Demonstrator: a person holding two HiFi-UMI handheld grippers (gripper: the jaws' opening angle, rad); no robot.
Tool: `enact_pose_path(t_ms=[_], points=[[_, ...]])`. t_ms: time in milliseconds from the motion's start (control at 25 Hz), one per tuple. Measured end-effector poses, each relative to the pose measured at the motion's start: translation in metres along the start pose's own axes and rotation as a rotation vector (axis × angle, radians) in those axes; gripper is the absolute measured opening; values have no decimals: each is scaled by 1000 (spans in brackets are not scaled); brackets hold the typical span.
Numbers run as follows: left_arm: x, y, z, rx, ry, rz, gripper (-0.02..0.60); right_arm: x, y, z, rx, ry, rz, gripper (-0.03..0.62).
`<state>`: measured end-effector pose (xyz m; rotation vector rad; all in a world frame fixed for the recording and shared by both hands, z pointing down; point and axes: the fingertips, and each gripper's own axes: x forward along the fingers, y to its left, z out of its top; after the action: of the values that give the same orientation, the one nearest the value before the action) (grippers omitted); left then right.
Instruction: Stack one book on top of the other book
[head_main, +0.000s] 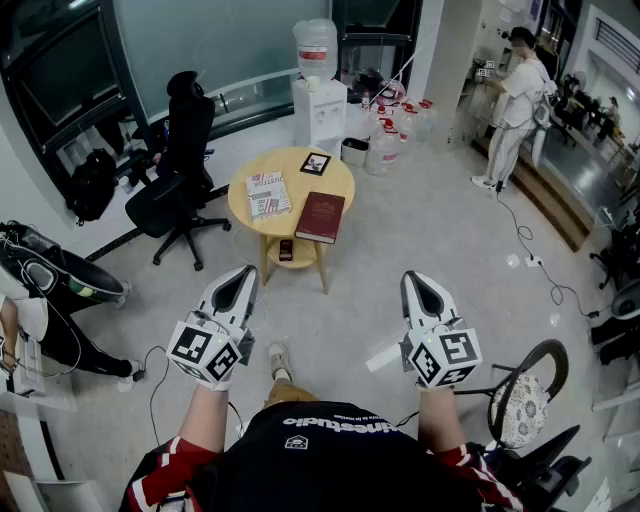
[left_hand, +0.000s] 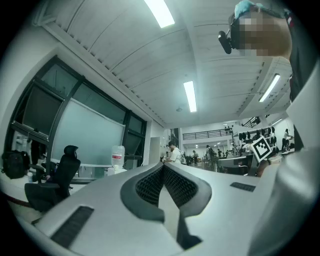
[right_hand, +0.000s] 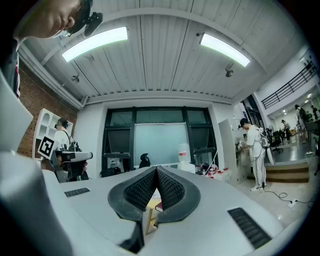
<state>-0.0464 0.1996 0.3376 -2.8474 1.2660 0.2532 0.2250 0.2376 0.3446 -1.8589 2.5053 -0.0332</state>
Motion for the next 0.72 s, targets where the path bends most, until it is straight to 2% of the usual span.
enact_pose_path(t_ms=[720], points=[[-15, 7, 3, 9, -2, 30, 15, 0, 10, -3, -4, 10, 17, 28]])
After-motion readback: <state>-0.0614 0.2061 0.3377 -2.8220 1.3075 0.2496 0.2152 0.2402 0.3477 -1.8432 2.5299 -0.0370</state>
